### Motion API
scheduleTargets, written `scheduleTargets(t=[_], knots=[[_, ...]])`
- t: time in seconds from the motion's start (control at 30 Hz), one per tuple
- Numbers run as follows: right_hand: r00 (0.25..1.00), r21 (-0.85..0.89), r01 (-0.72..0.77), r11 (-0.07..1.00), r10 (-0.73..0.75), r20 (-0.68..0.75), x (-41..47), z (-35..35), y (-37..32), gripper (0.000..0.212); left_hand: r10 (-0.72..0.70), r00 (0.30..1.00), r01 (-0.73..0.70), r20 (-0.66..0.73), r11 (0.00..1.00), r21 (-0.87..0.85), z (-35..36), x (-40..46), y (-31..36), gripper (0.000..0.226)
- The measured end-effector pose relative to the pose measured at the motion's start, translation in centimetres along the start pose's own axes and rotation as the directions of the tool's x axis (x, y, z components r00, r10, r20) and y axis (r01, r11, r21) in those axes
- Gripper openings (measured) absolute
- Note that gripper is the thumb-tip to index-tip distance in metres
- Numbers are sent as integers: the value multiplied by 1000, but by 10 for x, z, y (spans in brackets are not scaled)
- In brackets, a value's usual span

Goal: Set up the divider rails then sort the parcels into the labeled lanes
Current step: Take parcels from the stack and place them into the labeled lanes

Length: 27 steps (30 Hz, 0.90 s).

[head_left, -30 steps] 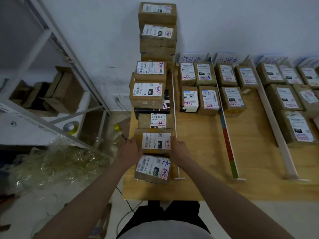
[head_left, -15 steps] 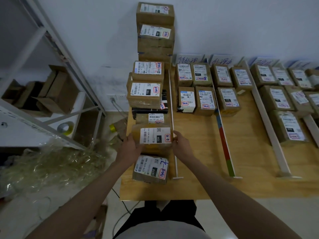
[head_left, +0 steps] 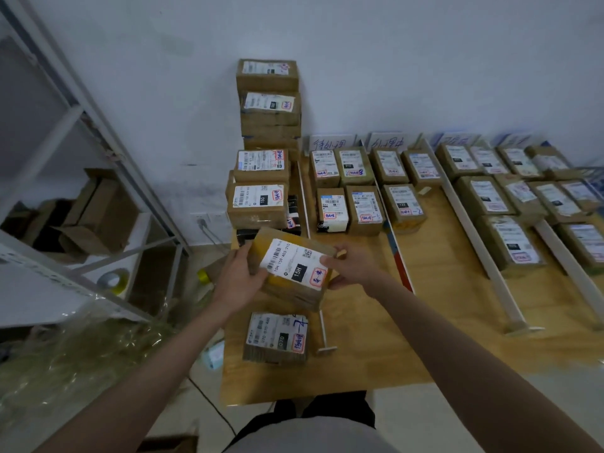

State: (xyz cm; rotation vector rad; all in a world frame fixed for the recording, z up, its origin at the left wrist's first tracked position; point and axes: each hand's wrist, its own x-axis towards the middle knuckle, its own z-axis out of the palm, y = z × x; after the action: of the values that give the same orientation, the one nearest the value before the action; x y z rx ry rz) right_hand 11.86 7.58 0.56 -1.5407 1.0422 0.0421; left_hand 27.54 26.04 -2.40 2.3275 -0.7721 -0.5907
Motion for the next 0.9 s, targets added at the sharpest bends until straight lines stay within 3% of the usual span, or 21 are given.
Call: scheduleTargets(t=[0.17, 0.3, 0.43, 0.5, 0.63, 0.73, 0.9], knots=[[995, -106, -52, 993, 61, 78, -14, -24, 2, 55, 154, 986, -158, 62, 986, 58, -11, 13, 34, 69], [997, -288, -39, 957, 57, 53, -27, -37, 18, 39, 247, 960, -253, 132, 967, 31, -4, 28, 60, 69], [994, -133, -80, 988, 69, -85, -43, -51, 43, 25, 301, 935, -304, 190, 953, -16, 18, 37, 87, 76], [982, -53, -106, 993, 97, -159, -49, -60, 60, 30, 355, 920, -360, 164, 933, -2, 35, 37, 102, 70], [934, 51, -135, 990, 144, -328, -65, -89, 97, 40, 423, 882, -462, 206, 862, 210, 71, 26, 128, 54], [894, 94, -118, 989, 147, -423, -83, -120, 116, 41, 482, 820, -571, 309, 722, 391, 102, 18, 142, 45], [827, 137, -100, 986, 159, -539, -117, -178, 149, 28, 461, 784, -620, 415, 620, 481, 164, -4, 181, 45]])
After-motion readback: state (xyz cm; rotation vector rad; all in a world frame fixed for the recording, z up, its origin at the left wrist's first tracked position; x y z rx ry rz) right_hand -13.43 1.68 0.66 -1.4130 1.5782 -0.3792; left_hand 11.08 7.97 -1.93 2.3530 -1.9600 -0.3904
